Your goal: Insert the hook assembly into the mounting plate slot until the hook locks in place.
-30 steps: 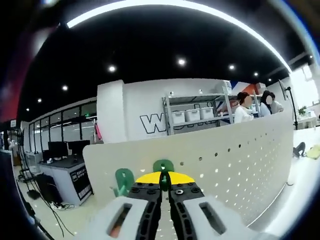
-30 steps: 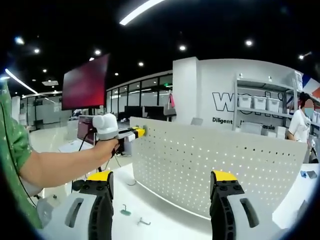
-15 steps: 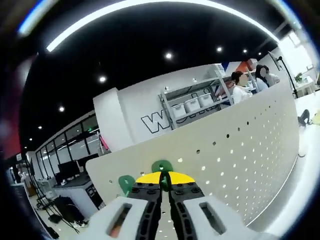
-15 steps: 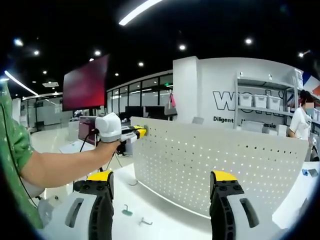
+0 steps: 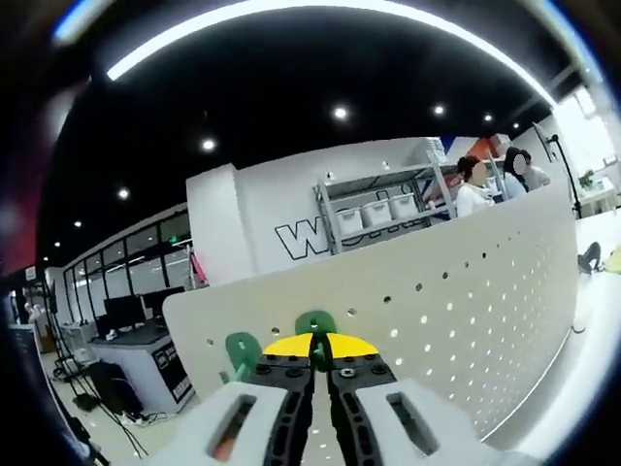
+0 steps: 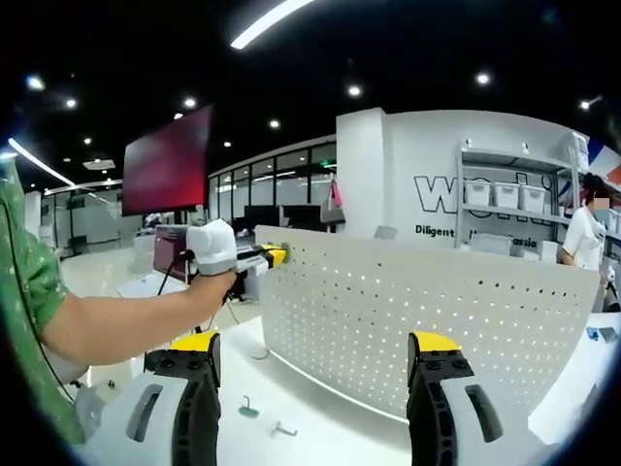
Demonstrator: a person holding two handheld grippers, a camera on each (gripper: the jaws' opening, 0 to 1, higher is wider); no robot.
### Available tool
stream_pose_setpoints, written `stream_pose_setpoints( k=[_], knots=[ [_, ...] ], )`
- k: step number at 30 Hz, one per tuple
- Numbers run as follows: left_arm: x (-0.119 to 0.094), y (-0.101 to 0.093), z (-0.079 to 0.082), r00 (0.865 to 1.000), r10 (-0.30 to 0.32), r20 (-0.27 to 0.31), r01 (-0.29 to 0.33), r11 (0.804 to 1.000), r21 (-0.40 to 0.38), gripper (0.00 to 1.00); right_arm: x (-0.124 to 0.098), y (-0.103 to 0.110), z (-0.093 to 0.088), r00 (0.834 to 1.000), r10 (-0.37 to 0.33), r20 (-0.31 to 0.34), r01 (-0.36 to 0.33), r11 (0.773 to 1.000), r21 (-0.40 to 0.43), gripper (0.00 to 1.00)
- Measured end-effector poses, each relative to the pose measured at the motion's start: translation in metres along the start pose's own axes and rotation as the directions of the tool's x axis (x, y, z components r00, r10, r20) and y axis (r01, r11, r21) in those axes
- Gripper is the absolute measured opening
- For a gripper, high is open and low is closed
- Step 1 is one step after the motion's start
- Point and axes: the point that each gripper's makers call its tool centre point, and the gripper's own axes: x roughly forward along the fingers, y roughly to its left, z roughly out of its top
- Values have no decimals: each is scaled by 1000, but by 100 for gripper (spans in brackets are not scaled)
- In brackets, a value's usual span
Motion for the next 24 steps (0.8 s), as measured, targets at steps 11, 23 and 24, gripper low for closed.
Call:
stream_pose_setpoints(
  k=[11,23,24],
  knots=[
    [-1,-3,1,1000,5,-8,-4,994,113,4,-1,-1,-1,1000,-2,1,2,1000,4,80],
    [2,-4,0,1000,11,-12,-10,992,124,4,0,-3,-5,1000,-7,-7,7,1000,9,80],
    [2,-3,0,1000,9,-7,-8,995,101,4,0,-2,-5,1000,-6,-5,6,1000,9,80]
  ],
)
